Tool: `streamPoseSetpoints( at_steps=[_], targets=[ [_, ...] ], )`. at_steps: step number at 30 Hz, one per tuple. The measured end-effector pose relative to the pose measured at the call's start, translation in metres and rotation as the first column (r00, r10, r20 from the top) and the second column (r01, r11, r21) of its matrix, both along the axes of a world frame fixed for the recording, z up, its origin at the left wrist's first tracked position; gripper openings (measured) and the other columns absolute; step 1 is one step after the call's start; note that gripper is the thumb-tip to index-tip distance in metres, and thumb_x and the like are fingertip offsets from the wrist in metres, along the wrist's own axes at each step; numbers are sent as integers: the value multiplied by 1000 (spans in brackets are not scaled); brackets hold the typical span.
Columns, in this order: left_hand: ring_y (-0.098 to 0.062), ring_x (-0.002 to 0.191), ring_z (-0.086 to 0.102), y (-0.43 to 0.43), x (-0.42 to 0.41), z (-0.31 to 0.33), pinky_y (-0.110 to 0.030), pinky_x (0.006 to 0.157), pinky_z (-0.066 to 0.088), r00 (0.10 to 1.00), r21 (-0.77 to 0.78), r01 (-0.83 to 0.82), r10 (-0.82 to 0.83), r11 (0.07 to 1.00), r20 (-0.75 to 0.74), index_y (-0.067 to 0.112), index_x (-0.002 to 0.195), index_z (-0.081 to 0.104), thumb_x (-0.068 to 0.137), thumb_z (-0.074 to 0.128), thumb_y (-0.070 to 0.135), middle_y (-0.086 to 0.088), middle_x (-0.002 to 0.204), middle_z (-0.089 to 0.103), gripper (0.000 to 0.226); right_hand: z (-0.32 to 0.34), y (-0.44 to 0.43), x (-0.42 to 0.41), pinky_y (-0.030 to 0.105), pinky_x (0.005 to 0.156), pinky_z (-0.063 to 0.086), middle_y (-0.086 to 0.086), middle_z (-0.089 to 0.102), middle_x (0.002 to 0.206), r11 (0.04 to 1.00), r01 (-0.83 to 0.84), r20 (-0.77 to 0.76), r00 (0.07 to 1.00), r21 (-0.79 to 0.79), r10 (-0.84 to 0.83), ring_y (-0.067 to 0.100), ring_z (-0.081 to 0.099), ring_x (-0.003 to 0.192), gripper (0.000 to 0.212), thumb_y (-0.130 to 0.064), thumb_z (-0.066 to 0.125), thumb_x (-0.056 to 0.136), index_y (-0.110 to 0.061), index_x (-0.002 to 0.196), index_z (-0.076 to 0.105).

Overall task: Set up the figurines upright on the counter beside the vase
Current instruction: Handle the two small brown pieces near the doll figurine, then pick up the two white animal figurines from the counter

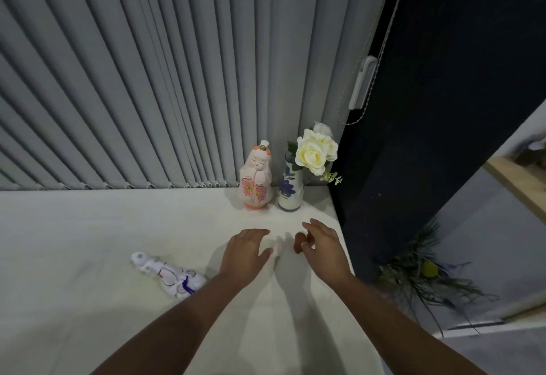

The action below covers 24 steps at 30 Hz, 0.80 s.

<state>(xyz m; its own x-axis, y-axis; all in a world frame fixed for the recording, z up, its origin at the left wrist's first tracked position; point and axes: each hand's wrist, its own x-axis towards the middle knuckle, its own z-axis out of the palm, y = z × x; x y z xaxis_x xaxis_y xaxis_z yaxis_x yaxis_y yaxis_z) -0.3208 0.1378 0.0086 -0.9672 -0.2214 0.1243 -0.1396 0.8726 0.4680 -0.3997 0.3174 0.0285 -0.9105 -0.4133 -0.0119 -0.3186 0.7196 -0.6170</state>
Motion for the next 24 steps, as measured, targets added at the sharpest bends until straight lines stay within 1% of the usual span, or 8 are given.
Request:
streamPoseSetpoints(
  at_steps=[3,5,6,8,11,17,21,24],
  targets=[
    [-25,117,57,-28,19,9,-38,99,43,999,-44,-8,6,999,-35,17,123,59,86,60,36,-4,124,65,41,5,-19,21,32,108,35,2,43,148,1000,3,4,1000,-30,-3,21,32,136,43,-14,53,91,-17,135,52],
    [-25,111,61,-50,32,14,-39,95,46,998,-78,-16,11,997,-63,16,118,62,84,48,46,-4,118,68,47,8,-34,36,33,108,36,1,41,149,999,-8,16,1000,-37,9,20,29,137,47,-16,56,90,-18,136,50],
    [-25,109,62,-62,39,16,-40,94,48,997,-85,-18,12,996,-72,16,116,63,82,42,49,-4,115,69,52,10,-43,45,33,109,35,1,40,150,999,-10,30,999,-44,11,19,27,138,48,-19,58,90,-18,137,49],
    [-25,107,63,-87,53,19,-40,93,50,996,-94,-30,22,995,-85,16,114,64,82,37,51,-4,114,70,54,14,-61,65,32,112,30,1,36,152,998,-19,64,998,-59,23,19,25,140,49,-23,58,91,-20,139,47],
    [-25,107,63,-124,73,23,-40,93,50,994,-82,-67,60,994,-89,16,113,65,85,34,51,-3,114,70,54,16,-89,96,30,114,25,-1,34,154,996,-60,96,993,-68,67,19,27,141,50,-30,57,92,-23,140,44],
    [-23,113,59,-180,113,23,-35,98,43,994,-47,-107,105,993,-40,15,116,64,84,27,55,-4,118,68,62,6,-143,146,29,114,24,-2,32,155,993,-95,213,971,-68,107,16,24,142,58,-40,62,88,-25,140,44],
    [-25,116,56,-209,134,13,-36,99,43,994,-38,-108,108,993,7,16,117,64,84,23,53,-5,121,66,64,0,-174,168,32,111,28,-3,34,153,996,-81,221,971,-43,88,18,27,140,60,-43,64,84,-26,138,45],
    [-25,119,54,-226,148,3,-38,99,43,992,-32,-117,118,993,44,17,118,62,84,21,51,-6,124,64,64,-8,-193,176,32,111,29,-1,39,150,997,-69,126,990,16,66,21,31,136,61,-45,68,80,-26,135,49]
  ],
)
